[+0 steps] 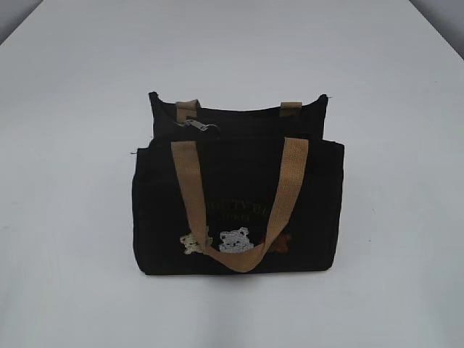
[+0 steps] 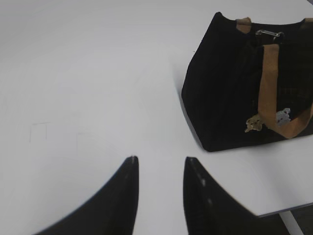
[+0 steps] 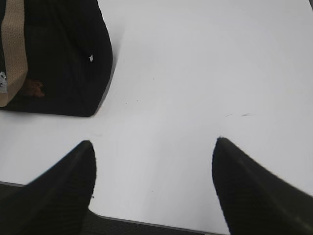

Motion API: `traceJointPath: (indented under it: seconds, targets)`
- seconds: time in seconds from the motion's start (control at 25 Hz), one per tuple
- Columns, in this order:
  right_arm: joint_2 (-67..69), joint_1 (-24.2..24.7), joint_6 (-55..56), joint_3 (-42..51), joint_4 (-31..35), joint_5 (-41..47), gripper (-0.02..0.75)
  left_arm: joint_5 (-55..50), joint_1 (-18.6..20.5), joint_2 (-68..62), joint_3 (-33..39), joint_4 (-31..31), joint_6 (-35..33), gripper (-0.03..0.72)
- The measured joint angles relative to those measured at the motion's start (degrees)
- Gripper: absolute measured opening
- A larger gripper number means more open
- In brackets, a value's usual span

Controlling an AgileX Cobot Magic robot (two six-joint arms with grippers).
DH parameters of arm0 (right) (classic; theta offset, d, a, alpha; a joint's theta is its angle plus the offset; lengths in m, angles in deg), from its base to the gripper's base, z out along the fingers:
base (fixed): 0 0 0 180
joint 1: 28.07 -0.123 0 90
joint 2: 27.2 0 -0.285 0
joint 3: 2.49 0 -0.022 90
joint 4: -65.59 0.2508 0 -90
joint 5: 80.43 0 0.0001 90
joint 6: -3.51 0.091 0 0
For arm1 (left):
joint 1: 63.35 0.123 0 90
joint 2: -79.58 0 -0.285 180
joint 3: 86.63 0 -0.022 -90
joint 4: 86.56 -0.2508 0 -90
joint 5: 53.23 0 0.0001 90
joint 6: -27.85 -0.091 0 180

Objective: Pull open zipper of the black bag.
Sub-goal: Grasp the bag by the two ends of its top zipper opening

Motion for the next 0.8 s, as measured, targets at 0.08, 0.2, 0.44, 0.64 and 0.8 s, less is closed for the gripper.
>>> traceJointPath:
  seconds: [0.08,0.2,0.44,0.64,0.8]
  targets:
    - [0.0,0.0,0.0,0.0,0.0,0.0,0.570,0.0,0.0,0.0,0.0,0.0,0.0,0.237]
    - [0.0,0.0,0.0,0.0,0.0,0.0,0.570,0.0,0.0,0.0,0.0,0.0,0.0,0.237]
    - [0.0,0.0,0.0,0.0,0.0,0.0,0.570,0.0,0.0,0.0,0.0,0.0,0.0,0.237]
    - [0.0,0.0,0.0,0.0,0.0,0.0,0.570,0.0,0.0,0.0,0.0,0.0,0.0,0.237]
    - [0.0,0.0,0.0,0.0,0.0,0.0,0.570,0.0,0.0,0.0,0.0,0.0,0.0,0.237]
